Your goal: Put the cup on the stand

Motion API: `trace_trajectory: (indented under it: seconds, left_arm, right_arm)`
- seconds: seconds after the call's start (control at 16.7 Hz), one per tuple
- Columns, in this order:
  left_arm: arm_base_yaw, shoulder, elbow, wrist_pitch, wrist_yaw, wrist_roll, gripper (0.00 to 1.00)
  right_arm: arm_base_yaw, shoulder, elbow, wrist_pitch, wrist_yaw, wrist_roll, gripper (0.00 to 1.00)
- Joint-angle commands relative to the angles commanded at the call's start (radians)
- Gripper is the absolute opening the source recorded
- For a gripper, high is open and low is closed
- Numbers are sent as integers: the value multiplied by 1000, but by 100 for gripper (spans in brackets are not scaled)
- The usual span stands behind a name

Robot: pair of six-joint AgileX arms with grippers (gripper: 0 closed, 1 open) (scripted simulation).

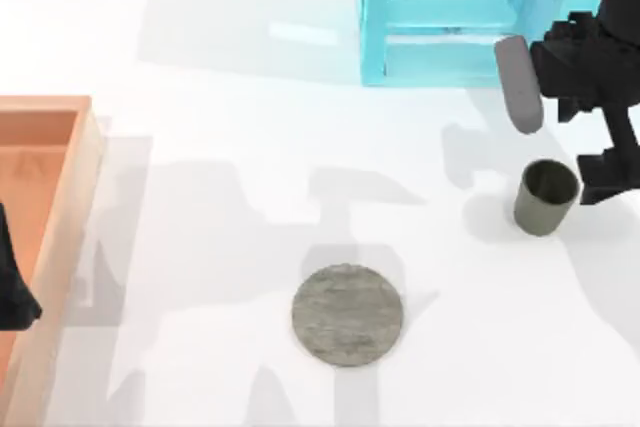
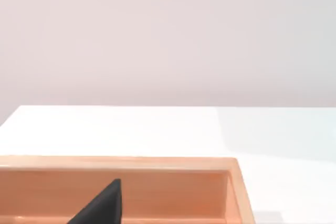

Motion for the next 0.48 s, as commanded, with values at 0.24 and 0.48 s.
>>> trace_trajectory:
  seconds: [0.24, 0.48]
  left_arm:
    - [0, 0, 0, 0, 0, 0, 100]
    - [0, 0, 0, 0, 0, 0, 100]
  right_arm:
    - [5, -3, -5, 5, -1, 2, 100]
    - [3, 22, -98, 118, 0, 5, 100]
